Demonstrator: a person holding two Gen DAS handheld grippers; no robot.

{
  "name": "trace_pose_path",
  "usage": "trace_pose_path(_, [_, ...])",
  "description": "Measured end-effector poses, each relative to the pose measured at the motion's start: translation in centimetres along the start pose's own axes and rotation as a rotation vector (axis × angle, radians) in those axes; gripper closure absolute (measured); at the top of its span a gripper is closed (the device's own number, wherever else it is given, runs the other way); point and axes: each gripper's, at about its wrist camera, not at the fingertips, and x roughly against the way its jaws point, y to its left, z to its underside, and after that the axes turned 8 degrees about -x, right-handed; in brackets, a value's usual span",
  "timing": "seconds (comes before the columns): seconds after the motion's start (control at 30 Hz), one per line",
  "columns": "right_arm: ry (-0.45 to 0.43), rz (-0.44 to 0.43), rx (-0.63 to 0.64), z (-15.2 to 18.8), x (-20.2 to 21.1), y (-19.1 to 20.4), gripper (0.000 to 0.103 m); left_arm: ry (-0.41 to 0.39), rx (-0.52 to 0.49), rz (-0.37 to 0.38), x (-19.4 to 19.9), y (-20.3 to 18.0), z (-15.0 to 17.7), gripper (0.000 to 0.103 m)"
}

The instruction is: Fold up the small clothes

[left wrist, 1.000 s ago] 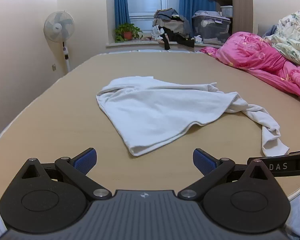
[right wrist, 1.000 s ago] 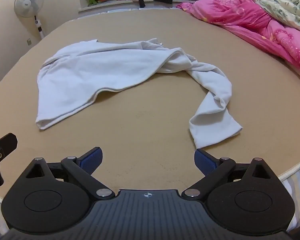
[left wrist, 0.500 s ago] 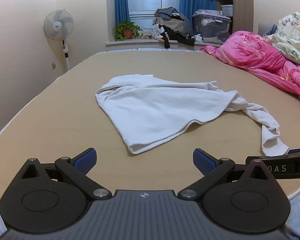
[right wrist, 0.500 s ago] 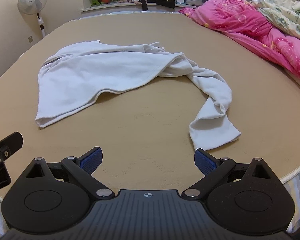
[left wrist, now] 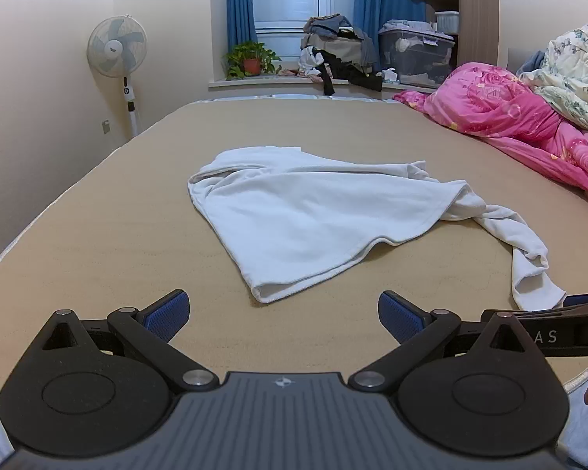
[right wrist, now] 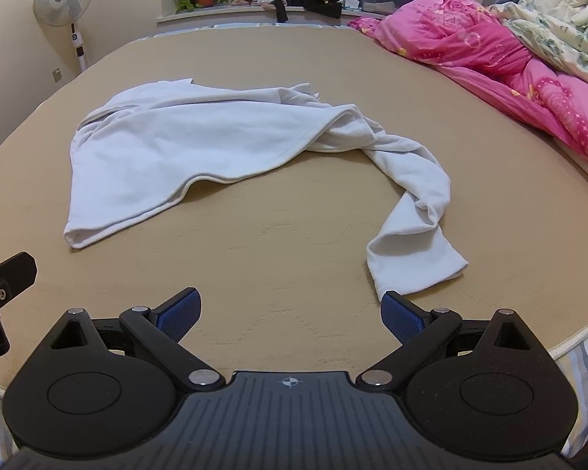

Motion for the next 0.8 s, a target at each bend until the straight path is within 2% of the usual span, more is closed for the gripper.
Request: trace_pose_path(0.8, [-0.002,0.003,0.004,-0.03,-0.05,0.07,0.005,0.005,0.004,0.006,-0.04,0.13,0.00,0.000])
